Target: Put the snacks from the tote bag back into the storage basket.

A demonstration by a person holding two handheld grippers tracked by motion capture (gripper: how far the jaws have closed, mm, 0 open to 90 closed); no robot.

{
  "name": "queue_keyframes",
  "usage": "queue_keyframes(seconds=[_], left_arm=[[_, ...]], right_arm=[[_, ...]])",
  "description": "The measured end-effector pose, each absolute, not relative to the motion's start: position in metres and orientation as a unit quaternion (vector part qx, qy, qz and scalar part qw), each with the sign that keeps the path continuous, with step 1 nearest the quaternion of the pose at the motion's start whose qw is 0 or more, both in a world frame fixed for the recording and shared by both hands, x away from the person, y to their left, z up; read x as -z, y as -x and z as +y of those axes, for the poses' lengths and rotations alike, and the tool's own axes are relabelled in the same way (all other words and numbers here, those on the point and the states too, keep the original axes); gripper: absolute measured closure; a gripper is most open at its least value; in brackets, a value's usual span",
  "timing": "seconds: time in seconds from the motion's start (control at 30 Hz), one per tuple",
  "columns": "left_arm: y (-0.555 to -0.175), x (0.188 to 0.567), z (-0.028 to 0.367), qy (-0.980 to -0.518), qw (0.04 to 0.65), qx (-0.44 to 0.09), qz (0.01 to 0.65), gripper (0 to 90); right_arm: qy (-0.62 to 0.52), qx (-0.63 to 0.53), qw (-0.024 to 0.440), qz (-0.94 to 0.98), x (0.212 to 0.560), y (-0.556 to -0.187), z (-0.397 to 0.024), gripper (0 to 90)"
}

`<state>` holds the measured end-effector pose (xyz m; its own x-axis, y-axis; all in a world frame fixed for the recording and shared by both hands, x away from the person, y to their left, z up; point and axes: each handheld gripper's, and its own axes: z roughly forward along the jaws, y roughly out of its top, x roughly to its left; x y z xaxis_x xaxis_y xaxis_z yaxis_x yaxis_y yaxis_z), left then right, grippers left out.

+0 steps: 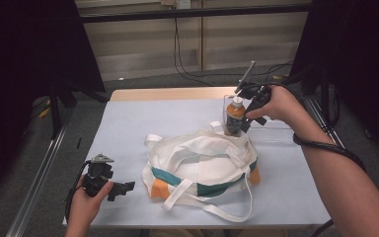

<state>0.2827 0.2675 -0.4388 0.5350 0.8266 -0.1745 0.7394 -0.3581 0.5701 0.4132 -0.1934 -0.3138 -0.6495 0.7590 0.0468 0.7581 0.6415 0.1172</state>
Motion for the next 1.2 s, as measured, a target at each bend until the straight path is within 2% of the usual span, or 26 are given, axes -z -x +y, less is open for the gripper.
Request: queue_keyframes(seconds=[0.4, 1.2], left_arm=[[-0.285, 0.44, 0.269, -0.825, 0.296, -0.072, 0.476, 4.0], [-0.285, 0.442, 0.271, -0.816, 0.315, -0.065, 0.48, 3.9]], right_arm=[[-0.418, -0.071, 0.002, 0.906, 0.316, -0.404, -0.202, 10.6], [-0.423, -0.075, 0.0, 0.903, 0.323, -0.388, -0.221, 10.6]])
